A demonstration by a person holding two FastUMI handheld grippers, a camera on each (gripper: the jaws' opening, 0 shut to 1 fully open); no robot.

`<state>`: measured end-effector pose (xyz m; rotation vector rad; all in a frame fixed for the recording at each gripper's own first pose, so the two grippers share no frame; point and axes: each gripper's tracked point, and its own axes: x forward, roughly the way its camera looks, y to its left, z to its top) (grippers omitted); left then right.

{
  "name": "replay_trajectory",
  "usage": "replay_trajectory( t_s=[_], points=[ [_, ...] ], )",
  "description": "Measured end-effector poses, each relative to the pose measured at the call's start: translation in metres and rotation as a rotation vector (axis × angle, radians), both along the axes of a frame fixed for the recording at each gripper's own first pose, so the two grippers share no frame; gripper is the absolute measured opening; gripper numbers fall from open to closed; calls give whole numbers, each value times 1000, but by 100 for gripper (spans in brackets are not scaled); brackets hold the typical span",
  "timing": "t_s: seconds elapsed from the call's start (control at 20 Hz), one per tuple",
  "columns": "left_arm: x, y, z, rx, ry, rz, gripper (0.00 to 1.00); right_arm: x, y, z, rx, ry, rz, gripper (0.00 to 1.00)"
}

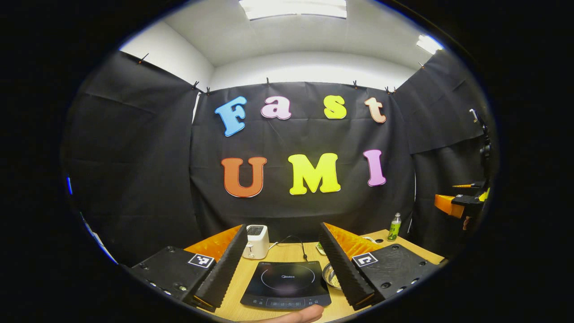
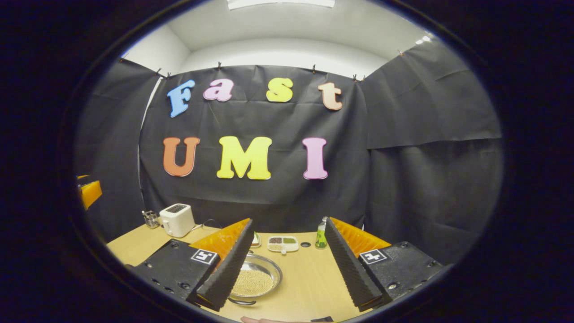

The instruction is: First push the handle of the pot to place it horizontally, then grasp the pot with both hands and set it on the induction cooktop.

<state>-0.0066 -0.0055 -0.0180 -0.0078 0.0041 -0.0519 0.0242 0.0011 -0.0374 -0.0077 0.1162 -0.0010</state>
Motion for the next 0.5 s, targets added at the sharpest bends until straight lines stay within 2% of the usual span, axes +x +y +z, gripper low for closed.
replay_trajectory(
  t_s=[0.05,0.2,0.3,0.4,0.45,0.5],
  points=[
    [-1,0,0,5,-6,0,96,4,3,-7,3,21,3,100],
    [-3,-1,-2,-13,-11,-1,96,15,13,-33,18,99,26,98],
    [-4,-3,-2,-31,-12,-8,96,21,21,-51,19,153,43,89],
    [-6,-3,-5,-17,-15,-7,96,27,32,-69,10,201,67,84],
    [-6,0,-5,-5,-22,0,96,30,37,-77,-2,217,80,79],
    [-6,0,-6,5,-25,3,95,32,40,-85,-8,232,91,69]
  ],
)
